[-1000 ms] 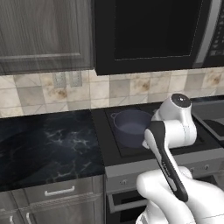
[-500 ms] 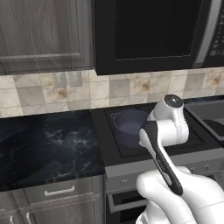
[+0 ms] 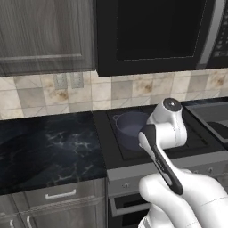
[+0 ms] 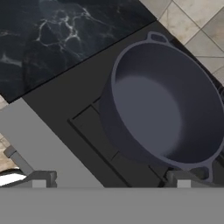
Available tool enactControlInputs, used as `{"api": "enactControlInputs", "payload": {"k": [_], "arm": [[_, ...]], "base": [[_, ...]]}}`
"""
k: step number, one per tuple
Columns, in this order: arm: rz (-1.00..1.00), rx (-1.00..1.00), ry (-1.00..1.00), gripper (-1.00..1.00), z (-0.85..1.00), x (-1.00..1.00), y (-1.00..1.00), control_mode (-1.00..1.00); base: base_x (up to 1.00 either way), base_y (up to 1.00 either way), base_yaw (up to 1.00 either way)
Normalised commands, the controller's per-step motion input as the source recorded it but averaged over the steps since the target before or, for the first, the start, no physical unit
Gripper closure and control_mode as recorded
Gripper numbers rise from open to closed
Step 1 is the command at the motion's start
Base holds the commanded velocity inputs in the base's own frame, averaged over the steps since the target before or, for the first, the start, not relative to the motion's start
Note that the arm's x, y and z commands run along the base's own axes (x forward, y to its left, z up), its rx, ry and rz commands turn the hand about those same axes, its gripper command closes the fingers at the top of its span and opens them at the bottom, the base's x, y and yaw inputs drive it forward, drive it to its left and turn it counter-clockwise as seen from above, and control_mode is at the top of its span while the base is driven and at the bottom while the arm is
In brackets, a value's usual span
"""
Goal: Move the pot and pan from the stove into the sink.
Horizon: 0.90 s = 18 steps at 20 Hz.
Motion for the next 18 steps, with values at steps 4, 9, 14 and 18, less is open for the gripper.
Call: {"api": "enactControlInputs", "payload": {"k": [4, 9, 14, 18], "arm": [[0.0, 0.0, -0.02, -1.0, -0.05, 0.06, 0.0, -1.0], [0.0, 0.0, 0.0, -1.0, 0.0, 0.0, 0.0, -1.0], [0.0, 0.0, 0.0, -1.0, -0.03, 0.01, 0.0, -1.0], [0.0, 0.0, 0.0, -1.0, -0.1, 0.04, 0.0, -1.0]], "base": [[0.0, 0.0, 0.0], [0.0, 0.0, 0.0], [0.0, 0.0, 0.0], [0.0, 0.0, 0.0]]}}
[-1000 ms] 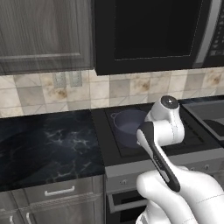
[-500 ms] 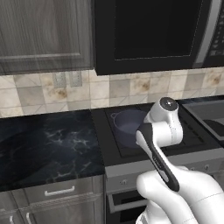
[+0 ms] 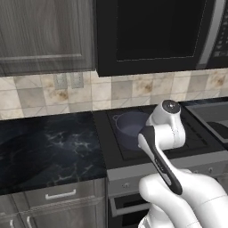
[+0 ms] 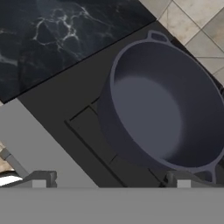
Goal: Move the pot and pan from the stove into the sink.
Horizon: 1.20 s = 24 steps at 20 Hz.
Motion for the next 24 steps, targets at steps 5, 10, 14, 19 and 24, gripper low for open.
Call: {"api": "enactControlInputs", "payload": {"k": [5, 10, 14, 19, 24], "arm": [[0.0, 0.0, 0.0, -1.0, -0.09, 0.12, 0.0, -1.0], [0.0, 0.0, 0.0, -1.0, -0.1, 0.2, 0.0, -1.0], [0.0, 0.0, 0.0, -1.0, -0.12, 0.27, 0.0, -1.0], [0.0, 0.0, 0.0, -1.0, -0.14, 0.27, 0.0, -1.0], [0.0, -0.02, 0.0, -1.0, -0.23, 0.15, 0.0, -1.0]], "base": [[0.0, 0.0, 0.0], [0.0, 0.0, 0.0], [0.0, 0.0, 0.0], [0.0, 0.0, 0.0], [0.0, 0.0, 0.0]]}}
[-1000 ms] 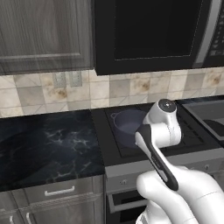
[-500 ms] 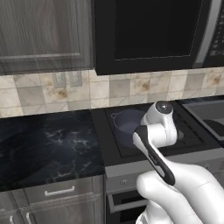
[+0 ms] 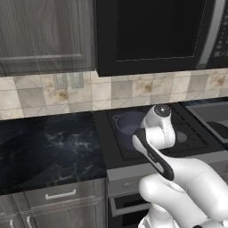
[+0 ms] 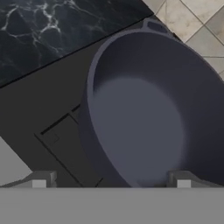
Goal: Move the pot and pan from the stove into the sink.
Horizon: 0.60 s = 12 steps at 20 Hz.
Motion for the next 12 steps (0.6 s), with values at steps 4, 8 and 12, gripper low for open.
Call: {"api": "enactControlInputs", "payload": {"k": [4, 8, 12], "arm": [[0.0, -0.02, 0.0, -1.0, -0.23, 0.12, 0.0, -1.0], [0.0, -0.02, 0.0, -1.0, -0.24, 0.1, 0.0, -1.0], [0.0, -0.02, 0.0, -1.0, -0.22, 0.08, 0.0, -1.0]], "base": [[0.0, 0.0, 0.0], [0.0, 0.0, 0.0], [0.0, 0.0, 0.0]]}}
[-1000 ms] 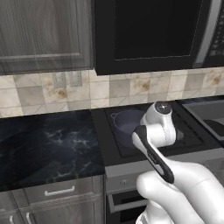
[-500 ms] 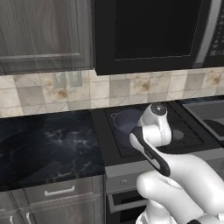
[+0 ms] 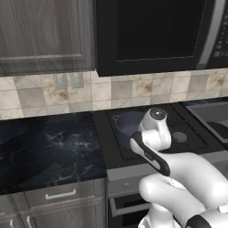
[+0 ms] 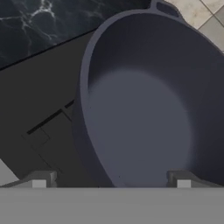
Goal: Move the pot and pan from the stove into the sink.
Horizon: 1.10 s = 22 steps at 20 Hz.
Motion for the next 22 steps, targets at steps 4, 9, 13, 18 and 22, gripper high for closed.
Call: {"api": "enactControlInputs", "payload": {"k": [4, 9, 13, 18, 22], "arm": [[0.0, -0.01, 0.0, -1.0, -0.18, 0.08, 0.0, -1.0], [0.0, 0.0, 0.0, -1.0, -0.12, 0.11, 0.0, -1.0], [0.0, 0.0, 0.0, -1.0, -0.09, 0.1, 0.0, -1.0], [0.0, -0.01, 0.0, -1.0, -0.13, 0.11, 0.0, -1.0], [0.0, -0.01, 0.0, -1.0, -0.12, 0.08, 0.0, -1.0]], "base": [[0.0, 0.0, 0.0], [0.0, 0.0, 0.0], [0.0, 0.0, 0.0], [0.0, 0.0, 0.0], [0.0, 0.0, 0.0]]}}
